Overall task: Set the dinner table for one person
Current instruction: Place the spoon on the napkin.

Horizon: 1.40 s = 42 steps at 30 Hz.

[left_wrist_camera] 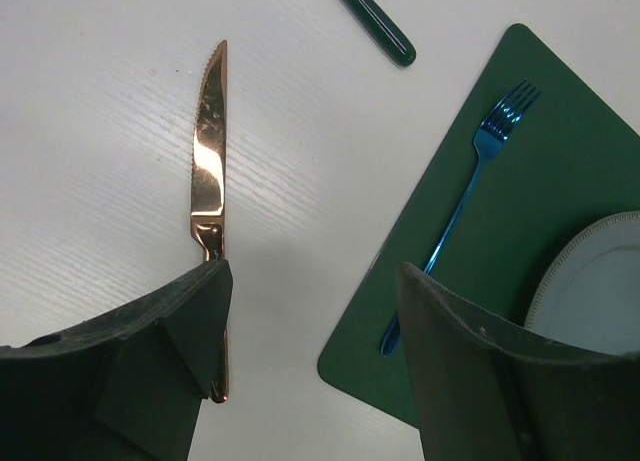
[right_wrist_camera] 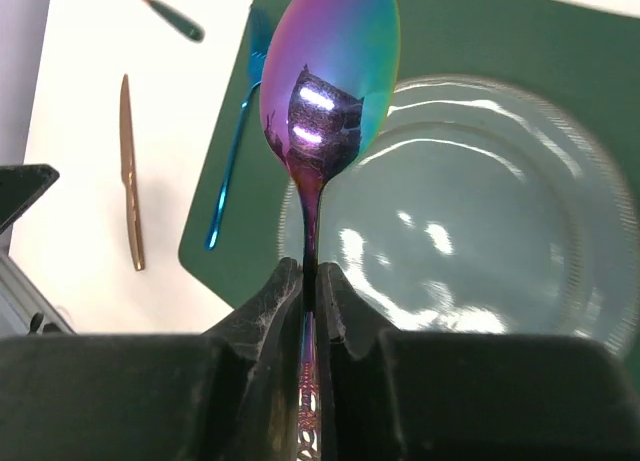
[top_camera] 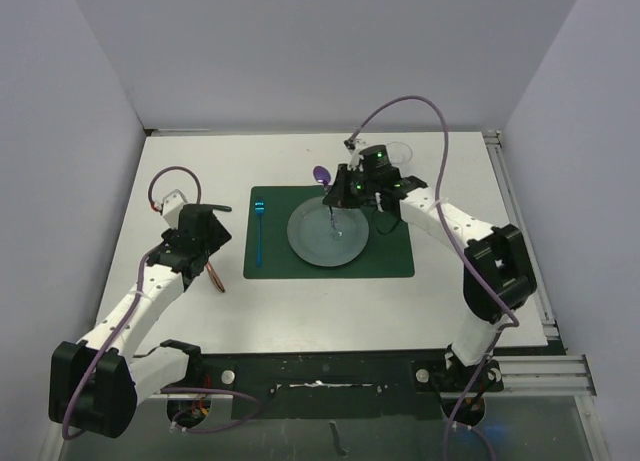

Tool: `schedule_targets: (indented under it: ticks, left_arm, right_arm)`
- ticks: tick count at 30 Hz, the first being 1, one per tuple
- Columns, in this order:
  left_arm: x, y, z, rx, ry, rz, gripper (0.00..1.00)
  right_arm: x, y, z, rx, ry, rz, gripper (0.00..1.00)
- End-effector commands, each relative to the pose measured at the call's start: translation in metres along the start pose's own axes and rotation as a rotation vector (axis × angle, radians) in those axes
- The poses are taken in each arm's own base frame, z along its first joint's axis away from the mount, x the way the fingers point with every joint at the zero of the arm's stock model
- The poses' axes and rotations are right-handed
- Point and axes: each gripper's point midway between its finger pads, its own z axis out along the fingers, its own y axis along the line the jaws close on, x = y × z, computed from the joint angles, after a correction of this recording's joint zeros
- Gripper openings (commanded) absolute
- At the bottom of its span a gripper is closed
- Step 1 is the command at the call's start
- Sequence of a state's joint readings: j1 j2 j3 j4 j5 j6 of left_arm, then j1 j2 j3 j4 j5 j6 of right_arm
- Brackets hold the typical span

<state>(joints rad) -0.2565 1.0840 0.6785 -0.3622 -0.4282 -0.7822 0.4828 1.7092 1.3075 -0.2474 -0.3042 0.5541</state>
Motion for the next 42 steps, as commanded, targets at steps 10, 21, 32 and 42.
schedule_targets:
  ticks: [10,21,32,42]
  left_arm:
    - [-0.025,-0.004,-0.015,0.023,-0.079,-0.016,0.64]
    - [-0.03,0.004,-0.024,0.013,-0.101,-0.01,0.65]
    - [-0.03,0.004,-0.025,0.019,-0.104,-0.011,0.65]
    - [-0.027,0.005,-0.024,0.02,-0.1,-0.011,0.65]
  right_arm:
    - [0.019,0.092,0.092,-0.21,0.055,-0.024,0.0]
    - [0.026,0.13,0.131,-0.269,0.045,-0.007,0.0]
    - [0.06,0.132,0.158,-0.179,0.064,-0.013,0.0]
    - [0.063,0.113,0.158,-0.058,0.038,-0.049,0.0]
